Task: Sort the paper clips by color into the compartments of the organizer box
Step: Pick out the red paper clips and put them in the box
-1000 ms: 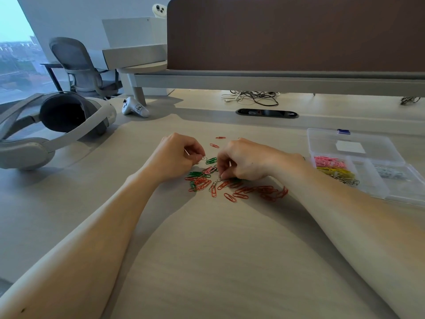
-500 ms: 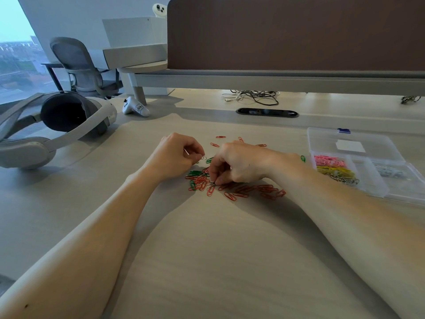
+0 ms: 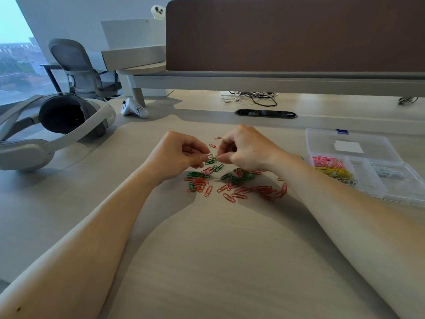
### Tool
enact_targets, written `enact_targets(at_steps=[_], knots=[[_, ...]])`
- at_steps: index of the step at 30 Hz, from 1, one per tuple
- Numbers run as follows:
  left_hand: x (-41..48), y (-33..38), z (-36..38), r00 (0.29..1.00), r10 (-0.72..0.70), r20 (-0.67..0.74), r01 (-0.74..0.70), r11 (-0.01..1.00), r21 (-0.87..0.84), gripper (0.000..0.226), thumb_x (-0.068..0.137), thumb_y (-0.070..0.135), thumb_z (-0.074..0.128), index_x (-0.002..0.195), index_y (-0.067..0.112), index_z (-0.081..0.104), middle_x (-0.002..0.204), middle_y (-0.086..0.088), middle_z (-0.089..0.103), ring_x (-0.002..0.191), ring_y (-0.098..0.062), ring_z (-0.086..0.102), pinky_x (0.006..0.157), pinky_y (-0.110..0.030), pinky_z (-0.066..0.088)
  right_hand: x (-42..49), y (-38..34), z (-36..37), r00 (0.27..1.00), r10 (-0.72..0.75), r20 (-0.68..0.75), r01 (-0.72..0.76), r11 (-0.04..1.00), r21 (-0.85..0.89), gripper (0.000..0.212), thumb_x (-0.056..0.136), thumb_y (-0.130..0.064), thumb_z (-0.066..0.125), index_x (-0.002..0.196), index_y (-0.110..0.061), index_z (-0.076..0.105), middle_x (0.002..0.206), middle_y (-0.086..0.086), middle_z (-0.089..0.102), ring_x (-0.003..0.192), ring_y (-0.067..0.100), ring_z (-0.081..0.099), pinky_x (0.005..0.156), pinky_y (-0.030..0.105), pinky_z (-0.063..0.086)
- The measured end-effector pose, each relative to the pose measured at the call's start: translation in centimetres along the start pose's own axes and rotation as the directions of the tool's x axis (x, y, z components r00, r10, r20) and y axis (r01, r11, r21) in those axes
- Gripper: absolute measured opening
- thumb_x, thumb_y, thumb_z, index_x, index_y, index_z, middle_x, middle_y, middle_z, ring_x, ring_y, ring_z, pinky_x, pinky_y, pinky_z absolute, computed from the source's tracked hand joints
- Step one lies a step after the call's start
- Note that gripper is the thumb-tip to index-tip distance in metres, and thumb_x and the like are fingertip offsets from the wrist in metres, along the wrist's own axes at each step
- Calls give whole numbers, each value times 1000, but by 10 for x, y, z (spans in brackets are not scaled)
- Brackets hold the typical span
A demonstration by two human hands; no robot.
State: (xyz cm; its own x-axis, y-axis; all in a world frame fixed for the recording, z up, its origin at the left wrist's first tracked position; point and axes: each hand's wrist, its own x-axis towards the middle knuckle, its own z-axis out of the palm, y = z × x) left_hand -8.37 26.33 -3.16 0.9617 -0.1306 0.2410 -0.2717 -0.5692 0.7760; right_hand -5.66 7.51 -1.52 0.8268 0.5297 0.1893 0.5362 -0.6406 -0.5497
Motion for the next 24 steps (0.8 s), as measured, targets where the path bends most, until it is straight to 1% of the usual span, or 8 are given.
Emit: enact_targets(at_steps=[2,6,9,11,16,20,22,24], knots=[[-1,3,1,1000,16,15,-16,1000,-23,14,79,1,72,92,5,72,79,-12,73,70,-17,72,68,-20,57,0,2,-1,999,16,-29,-16,1000,16,4,83,-14,75,81,-17,73,71,-18,58,67,0,57,61,15,42],[-2,4,4,999,34,20,-34,999,-42,15,79,-1,71,93,4,72,80,-14,72,71,-17,71,67,-17,55,1,4,-1,998,30,-48,-28,999,44,7,80,-15,77,79,-20,72,71,-14,63,67,2,61,62,17,45],[-2,4,6,998,62,8,-62,997,-52,15,79,-1,71,93,5,72,81,-12,72,71,-16,71,68,-17,55,2,5,1,999,23,-45,-21,998,52,10,82,-17,76,90,-21,74,76,-10,68,72,2,64,66,16,48],[-3,5,7,997,79,-3,-79,995,-59,16,79,-1,71,92,8,72,81,-9,73,71,-15,71,68,-16,55,2,5,1,999,20,-35,-19,999,41,12,83,-17,75,95,-20,76,75,-14,66,70,-2,61,62,10,43],[-4,11,15,987,139,-82,-149,981,-127,15,78,-1,72,87,11,72,78,-5,73,70,-14,71,68,-18,55,-8,0,-7,997,70,-33,-66,991,116,6,84,-17,73,84,-22,76,71,-12,67,66,0,60,59,14,43],[0,33,38,978,199,-65,-207,967,-151,14,78,0,73,87,11,73,80,-4,73,70,-15,72,70,-22,57,-34,8,-31,991,112,-68,-109,993,48,11,85,-17,70,76,-22,75,73,-6,71,69,2,64,59,21,51],[5,50,55,966,258,-22,-259,962,-89,15,79,6,74,92,13,73,84,-1,73,75,-11,71,74,-22,57,-53,17,-50,987,137,-88,-138,990,-3,7,86,-17,70,84,-18,77,70,-9,69,61,-2,62,54,15,46],[11,67,71,952,307,-9,-307,951,-23,19,80,13,74,98,18,71,88,6,72,79,-4,69,76,-18,56,-76,31,-74,975,173,-143,-183,981,-62,7,87,-17,70,87,-15,77,70,-10,67,62,0,60,56,15,43]])
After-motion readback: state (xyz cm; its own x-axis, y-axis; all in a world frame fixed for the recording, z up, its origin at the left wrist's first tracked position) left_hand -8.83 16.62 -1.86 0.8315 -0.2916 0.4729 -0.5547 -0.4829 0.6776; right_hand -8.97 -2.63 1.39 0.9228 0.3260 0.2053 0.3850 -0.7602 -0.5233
